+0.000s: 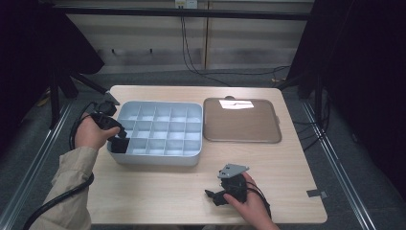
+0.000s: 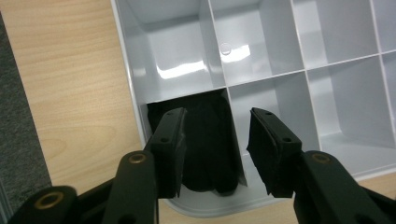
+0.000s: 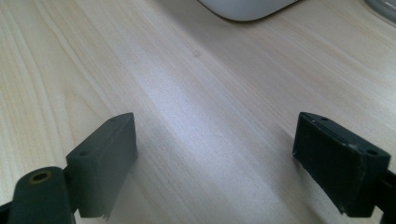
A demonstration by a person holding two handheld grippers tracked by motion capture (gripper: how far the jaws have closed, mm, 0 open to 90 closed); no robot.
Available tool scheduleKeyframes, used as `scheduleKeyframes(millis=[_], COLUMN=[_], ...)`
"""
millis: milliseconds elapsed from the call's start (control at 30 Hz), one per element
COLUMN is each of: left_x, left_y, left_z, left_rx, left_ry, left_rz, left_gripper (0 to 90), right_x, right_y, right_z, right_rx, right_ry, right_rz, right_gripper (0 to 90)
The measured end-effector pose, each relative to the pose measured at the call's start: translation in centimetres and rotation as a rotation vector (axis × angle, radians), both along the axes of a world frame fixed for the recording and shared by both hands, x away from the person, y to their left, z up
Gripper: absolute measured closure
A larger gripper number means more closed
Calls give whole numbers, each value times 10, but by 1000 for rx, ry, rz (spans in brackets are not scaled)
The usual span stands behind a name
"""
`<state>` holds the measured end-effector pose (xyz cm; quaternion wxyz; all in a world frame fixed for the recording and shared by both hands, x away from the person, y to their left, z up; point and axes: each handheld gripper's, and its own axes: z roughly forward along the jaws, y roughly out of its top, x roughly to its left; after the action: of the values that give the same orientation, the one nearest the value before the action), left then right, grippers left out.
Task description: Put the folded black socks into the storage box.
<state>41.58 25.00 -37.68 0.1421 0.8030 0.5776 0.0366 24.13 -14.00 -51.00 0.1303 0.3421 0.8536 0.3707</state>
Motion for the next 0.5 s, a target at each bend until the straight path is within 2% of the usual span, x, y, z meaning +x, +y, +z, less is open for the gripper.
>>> scheduleKeyframes(millis=[367, 500], left_x=[-4, -5], left_y=[-1, 0], left_z=[7, 9], left_rx=[-12, -17], left_ry=[-24, -18], left_rz=[-27, -39], left_gripper=[461, 450], right_x=[1, 1], right_y=[0, 0], right_z=[0, 0], right_rx=[0, 1], right_ry=[-2, -8], right_rz=[4, 8], right_gripper=[130, 130])
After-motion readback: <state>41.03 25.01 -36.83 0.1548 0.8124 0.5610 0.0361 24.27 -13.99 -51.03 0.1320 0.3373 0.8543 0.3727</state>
